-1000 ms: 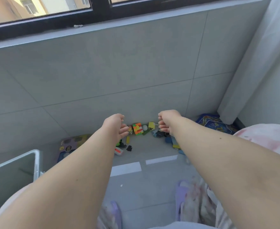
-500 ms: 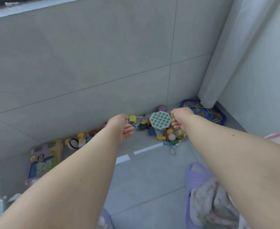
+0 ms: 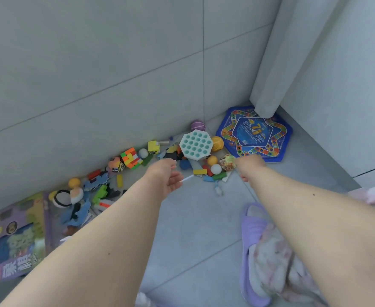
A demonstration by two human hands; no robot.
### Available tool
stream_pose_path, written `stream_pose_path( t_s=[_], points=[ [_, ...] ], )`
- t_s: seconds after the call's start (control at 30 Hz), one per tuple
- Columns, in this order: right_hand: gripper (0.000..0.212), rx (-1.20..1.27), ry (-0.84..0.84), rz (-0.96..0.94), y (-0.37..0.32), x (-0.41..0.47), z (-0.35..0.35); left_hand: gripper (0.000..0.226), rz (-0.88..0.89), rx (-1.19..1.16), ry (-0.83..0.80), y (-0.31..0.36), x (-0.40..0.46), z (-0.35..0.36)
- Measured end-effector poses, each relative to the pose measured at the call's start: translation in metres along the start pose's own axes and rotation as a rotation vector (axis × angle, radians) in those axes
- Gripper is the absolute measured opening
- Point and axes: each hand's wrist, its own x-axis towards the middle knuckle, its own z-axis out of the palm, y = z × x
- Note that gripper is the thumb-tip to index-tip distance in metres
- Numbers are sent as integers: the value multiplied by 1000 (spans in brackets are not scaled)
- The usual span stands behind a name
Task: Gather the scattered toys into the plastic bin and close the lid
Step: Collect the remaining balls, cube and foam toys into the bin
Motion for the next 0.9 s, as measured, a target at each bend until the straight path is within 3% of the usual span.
stream_pose_path(
  t_s=[0.1,0.3,0.53,0.77,0.9],
  points=[
    [55,-125,-1,-5,9,12,6,17,-43,24,-17,-6,24,18],
    [68,-302,-13,-86,18,54,22,19,-137,51,-75,-25,64,44],
    [99,-706,-52,-371,13,83,51,21,-189,59,-140,-34,96,65],
    [84,-939,33,-459,13,88,96,22,-240,-14,-162,-47,115,64],
    [69,-899,80,-436,10,89,107,22,-269,-60,-154,-52,121,56]
  ],
)
